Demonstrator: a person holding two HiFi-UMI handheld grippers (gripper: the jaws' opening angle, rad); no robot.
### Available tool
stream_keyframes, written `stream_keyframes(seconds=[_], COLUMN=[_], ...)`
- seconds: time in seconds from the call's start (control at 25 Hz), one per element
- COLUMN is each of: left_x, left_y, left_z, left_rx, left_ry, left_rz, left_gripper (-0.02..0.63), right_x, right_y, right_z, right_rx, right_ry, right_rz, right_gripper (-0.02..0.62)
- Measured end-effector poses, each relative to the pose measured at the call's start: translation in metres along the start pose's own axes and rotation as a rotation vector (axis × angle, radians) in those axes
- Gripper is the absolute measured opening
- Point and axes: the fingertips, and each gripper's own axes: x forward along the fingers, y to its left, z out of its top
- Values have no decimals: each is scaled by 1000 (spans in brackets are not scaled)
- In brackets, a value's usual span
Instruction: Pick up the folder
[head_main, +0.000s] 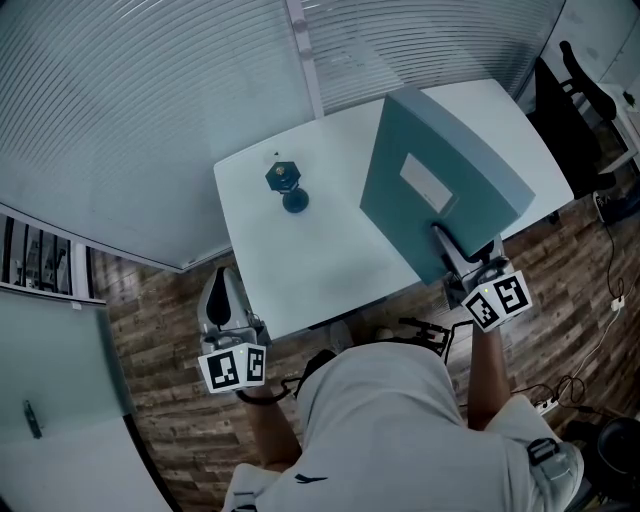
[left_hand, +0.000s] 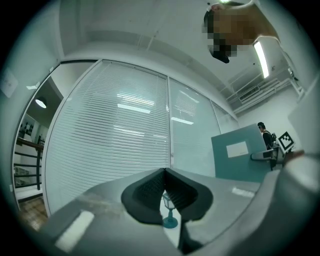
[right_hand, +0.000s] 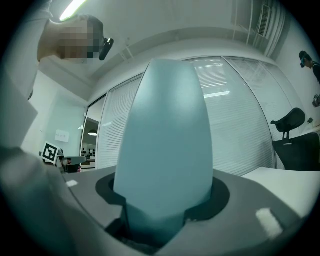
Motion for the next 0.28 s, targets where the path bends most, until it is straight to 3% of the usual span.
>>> stream_keyframes(seconds=[0.28], left_x=[0], left_y=[2], left_z=[-1], left_rx=[0], left_ry=[4], left_rz=[1], left_gripper=[6], right_x=[2], right_y=[3], right_z=[1], right_rx=[-2], right_ry=[4], right_rz=[5], right_gripper=[296])
